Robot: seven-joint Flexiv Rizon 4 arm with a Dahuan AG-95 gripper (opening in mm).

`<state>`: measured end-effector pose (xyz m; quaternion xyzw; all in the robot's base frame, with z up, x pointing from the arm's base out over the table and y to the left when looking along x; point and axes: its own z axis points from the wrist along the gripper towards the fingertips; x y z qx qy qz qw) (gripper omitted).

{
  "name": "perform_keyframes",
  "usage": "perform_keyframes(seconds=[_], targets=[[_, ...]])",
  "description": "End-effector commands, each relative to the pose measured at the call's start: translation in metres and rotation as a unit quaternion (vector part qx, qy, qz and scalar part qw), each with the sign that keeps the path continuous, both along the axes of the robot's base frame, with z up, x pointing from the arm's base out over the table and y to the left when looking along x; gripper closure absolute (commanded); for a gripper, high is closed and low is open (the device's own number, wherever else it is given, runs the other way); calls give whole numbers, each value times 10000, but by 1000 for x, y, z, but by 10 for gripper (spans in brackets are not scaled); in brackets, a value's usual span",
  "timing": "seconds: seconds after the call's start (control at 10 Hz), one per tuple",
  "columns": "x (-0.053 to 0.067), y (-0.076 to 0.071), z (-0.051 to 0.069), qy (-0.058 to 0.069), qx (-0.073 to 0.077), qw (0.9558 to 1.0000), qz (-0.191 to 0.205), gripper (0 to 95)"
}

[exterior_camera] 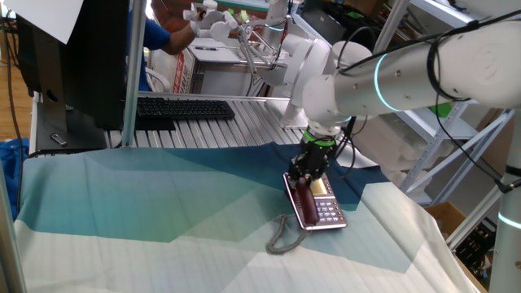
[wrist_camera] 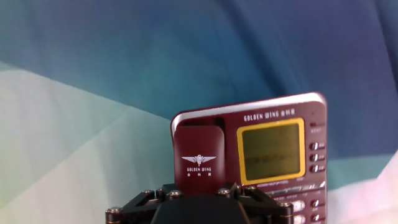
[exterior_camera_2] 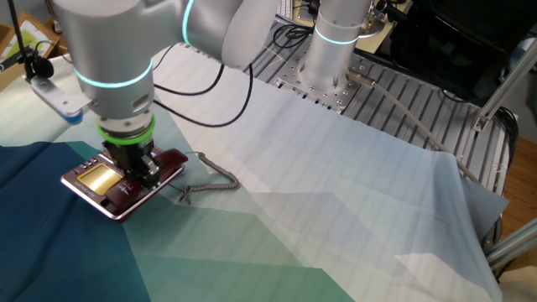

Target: Place the handset of the telephone on the corresponding phone cradle

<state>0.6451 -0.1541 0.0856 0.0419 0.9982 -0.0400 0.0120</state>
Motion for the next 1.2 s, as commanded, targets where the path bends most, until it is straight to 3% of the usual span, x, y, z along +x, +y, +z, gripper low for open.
perform_keyframes(seconds=[0.1,0.5,0.6,0.7,0.9,1.2], targets=[[4,-5,-2,-36,-48,9999,130,950],[11,-23,-14,-72,31,9999,130,950],[8,-20,-13,-14,64,10000,28,950],[4,-16,-10,-35,3,10000,-12,950],[-1,-11,-11,-68,20,10000,-36,950],[-1,-11,-14,-103,-1,9999,26,950]])
